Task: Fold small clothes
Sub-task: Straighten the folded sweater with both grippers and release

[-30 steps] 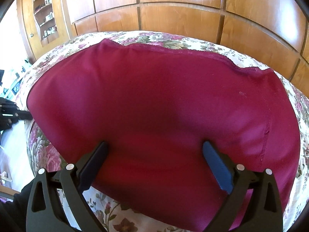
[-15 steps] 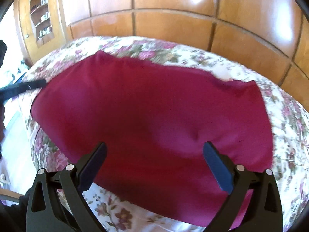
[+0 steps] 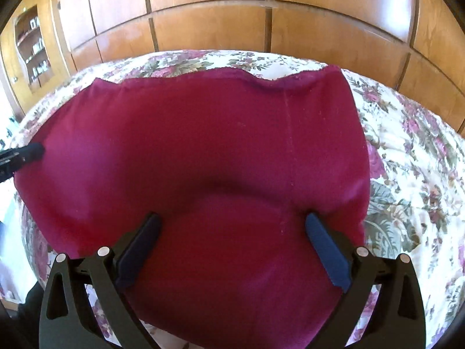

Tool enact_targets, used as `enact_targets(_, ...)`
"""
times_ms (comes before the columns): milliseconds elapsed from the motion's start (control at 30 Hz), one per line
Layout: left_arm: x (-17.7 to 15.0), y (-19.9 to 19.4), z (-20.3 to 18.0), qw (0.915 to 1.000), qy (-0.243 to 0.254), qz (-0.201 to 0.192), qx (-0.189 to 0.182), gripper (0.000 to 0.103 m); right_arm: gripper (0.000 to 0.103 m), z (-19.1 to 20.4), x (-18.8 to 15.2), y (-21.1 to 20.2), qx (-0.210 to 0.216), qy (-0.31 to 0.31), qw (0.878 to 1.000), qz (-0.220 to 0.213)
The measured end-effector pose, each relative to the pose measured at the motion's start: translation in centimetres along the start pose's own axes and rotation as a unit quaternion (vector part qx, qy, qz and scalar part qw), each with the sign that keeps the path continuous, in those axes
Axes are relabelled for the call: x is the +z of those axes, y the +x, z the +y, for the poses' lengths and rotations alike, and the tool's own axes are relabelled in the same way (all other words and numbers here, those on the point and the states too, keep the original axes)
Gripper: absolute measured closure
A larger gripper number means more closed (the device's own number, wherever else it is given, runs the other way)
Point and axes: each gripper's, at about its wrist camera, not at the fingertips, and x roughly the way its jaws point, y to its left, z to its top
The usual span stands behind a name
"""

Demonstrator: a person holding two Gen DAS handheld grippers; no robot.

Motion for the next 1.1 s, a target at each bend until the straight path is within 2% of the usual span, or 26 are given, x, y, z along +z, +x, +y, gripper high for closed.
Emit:
enact_targets(200,0.2,-0.5,0.1,0.9998,-0.017,-0.004,0.004,0.076,0.003,0.3,1.1,-0.6,0.002,0.011,1.000,0.013)
enact_targets(300,0.3,-1.0,0.3,0.9996,-0.025,-0.010,0.008,0.076,0.004,-0.5,2.1,-2.3,0.007,0.029,1.000,-0.008)
enact_targets(333,0.3,-1.1,0.4,0.9995,-0.027,-0.011,0.008,0.075,0.004,-1.0,2.3,-2.9,0.006,0.038,0.999,-0.016)
enact_targets(367,0.4,-1.2,0.5,0.9994,-0.032,-0.012,0.008,0.069,0.004,-1.6,2.6,-3.2,0.005,0.049,0.999,-0.023)
enact_targets(400,0.3,-1.3,0.7,0.9992,-0.037,-0.014,0.006,0.057,0.004,-2.4,2.8,-3.5,0.007,0.063,0.998,-0.026)
enact_targets(467,0.3,-1.7,0.8,0.9988,-0.043,-0.022,0.010,0.055,0.004,-4.3,2.8,-3.3,0.008,0.099,0.995,-0.023)
enact_targets(667,0.1,-2.1,1.1,0.9983,-0.052,-0.025,0.011,0.055,0.004,-9.0,0.5,-0.4,0.074,0.218,0.973,0.024)
enact_targets(733,0.1,-2.2,1.2,0.9981,-0.055,-0.026,0.011,0.055,0.004,-9.1,0.1,-0.7,0.087,0.223,0.971,0.015)
enact_targets(833,0.1,-2.3,1.3,0.9980,-0.056,-0.027,0.012,0.055,0.005,-8.3,-0.2,-1.1,0.116,0.212,0.970,0.024)
enact_targets(900,0.1,-2.3,1.3,0.9979,-0.057,-0.029,0.012,0.055,0.011,-7.7,-0.3,-1.3,0.118,0.199,0.972,0.031)
enact_targets(933,0.0,-2.3,1.3,0.9978,-0.059,-0.029,0.012,0.055,0.019,-7.7,-0.6,-1.2,0.136,0.202,0.969,0.039)
enact_targets(967,0.1,-2.3,1.4,0.9977,-0.061,-0.028,0.010,0.055,0.034,-7.6,-0.8,-1.0,0.148,0.209,0.965,0.048)
enact_targets(1100,0.1,-2.4,1.4,0.9975,-0.066,-0.024,-0.003,0.056,0.044,-7.3,-1.1,-1.0,0.146,0.214,0.965,0.050)
